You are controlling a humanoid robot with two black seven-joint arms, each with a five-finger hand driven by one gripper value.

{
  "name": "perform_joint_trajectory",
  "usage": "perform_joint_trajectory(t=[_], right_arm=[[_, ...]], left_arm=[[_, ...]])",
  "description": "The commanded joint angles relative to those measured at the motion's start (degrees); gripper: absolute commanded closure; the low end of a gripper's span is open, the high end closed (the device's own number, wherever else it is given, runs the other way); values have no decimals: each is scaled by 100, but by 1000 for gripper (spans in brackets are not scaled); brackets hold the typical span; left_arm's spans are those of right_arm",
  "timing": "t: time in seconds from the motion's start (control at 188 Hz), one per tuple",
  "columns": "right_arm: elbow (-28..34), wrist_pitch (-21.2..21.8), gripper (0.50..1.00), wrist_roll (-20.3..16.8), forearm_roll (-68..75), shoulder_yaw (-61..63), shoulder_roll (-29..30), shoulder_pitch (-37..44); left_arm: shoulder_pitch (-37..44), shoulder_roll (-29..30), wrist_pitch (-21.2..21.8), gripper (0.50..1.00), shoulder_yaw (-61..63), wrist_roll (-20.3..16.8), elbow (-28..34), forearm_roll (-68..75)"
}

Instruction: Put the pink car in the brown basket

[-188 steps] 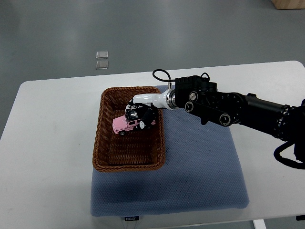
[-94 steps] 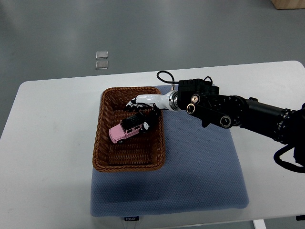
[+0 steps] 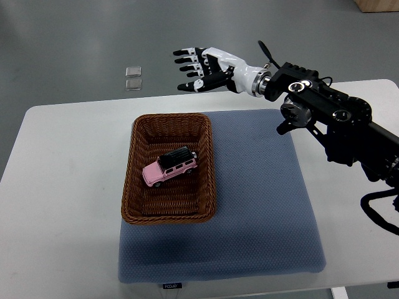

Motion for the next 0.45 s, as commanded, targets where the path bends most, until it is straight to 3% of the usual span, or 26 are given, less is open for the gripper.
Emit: perform_joint_trajectory(t=[0.0, 0.229, 0.443], right_arm=[[-12, 7, 613, 258, 940, 998, 17, -657], [-276, 33, 593, 381, 3127, 1692, 175, -1729], [-417, 270, 593, 830, 3436, 1701, 272, -1887]], left_arm=[[-2, 0, -1, 500, 0, 0, 0, 0], [-2, 0, -1, 500, 8, 0, 0, 0], [-2, 0, -1, 500, 8, 0, 0, 0]])
